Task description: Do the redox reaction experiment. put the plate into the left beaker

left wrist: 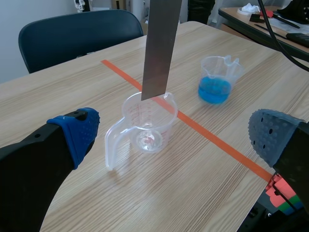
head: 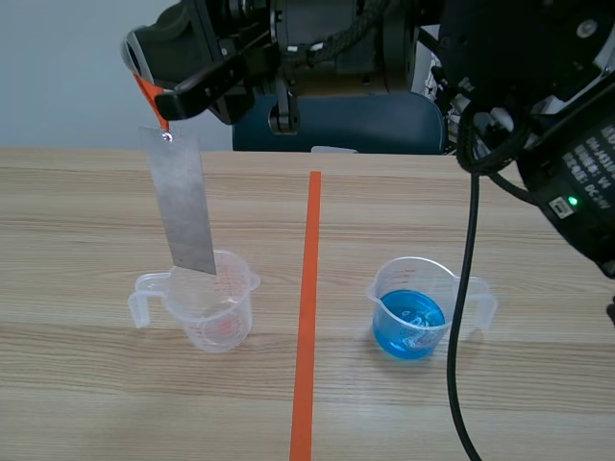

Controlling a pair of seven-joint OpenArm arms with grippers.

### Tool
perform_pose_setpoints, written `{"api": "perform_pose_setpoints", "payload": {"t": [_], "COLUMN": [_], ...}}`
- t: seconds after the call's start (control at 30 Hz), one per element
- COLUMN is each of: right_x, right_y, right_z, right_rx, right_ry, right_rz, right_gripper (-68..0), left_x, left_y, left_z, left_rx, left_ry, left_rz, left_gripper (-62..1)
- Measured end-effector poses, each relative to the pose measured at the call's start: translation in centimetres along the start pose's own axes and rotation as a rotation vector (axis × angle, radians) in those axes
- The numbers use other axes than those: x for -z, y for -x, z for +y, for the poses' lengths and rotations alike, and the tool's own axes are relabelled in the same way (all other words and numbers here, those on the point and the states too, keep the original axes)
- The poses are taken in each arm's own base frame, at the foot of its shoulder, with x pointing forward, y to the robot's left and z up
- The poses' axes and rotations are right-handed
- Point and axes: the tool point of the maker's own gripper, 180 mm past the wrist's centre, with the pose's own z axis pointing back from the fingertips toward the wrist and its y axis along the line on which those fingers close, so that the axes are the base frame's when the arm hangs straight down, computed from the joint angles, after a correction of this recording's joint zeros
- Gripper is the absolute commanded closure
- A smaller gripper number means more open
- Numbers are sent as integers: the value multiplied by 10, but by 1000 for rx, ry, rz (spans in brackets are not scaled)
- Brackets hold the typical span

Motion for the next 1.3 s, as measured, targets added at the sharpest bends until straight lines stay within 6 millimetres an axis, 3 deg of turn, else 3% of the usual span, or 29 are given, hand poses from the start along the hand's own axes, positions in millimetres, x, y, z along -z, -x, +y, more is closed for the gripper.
{"api": "perform_pose_setpoints", "payload": {"t": [0.53,0.7,0.97,1.3], "right_x": [2,2,11,11], "right_y": [22,21,28,36], "right_z": [-17,-17,-2,-2], "right_rx": [72,74,59,35], "right_ry": [30,32,-10,9], "right_rz": [24,11,35,50], "right_gripper": [3,3,3,3], "left_x": [0,0,0,0], "left_y": [0,0,0,0], "left_z": [0,0,0,0], "left_rx": [2,2,1,1], "left_ry": [2,2,2,2], "left_rz": [2,2,2,2], "left_gripper": [-623,-623,-623,-623]}}
